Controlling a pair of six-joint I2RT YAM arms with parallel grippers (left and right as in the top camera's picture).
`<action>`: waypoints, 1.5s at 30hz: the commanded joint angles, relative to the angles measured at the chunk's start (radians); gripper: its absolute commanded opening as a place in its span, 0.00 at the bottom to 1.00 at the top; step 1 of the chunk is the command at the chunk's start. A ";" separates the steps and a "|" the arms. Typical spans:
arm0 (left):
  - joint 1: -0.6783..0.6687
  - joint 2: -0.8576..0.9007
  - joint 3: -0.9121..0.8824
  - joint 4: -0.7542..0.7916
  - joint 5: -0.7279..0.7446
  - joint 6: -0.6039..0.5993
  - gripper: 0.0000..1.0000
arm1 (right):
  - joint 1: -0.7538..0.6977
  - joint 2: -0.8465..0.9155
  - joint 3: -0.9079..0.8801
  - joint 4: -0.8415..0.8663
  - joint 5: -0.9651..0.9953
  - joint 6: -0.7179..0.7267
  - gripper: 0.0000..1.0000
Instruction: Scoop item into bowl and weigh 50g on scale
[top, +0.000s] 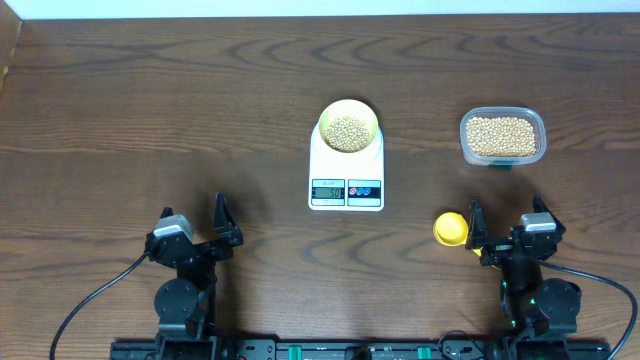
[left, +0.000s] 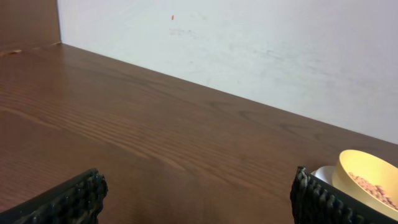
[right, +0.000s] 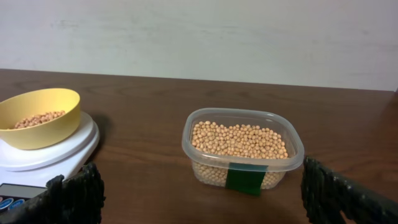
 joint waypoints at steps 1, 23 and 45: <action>0.002 -0.005 -0.017 -0.015 -0.032 0.000 0.97 | 0.007 -0.006 -0.002 -0.005 0.006 -0.008 0.99; 0.002 -0.005 -0.017 -0.055 -0.030 0.032 0.96 | 0.007 -0.006 -0.002 -0.005 0.006 -0.008 0.99; 0.002 -0.005 -0.016 -0.069 0.050 0.078 0.97 | 0.007 -0.006 -0.002 -0.005 0.006 -0.008 0.99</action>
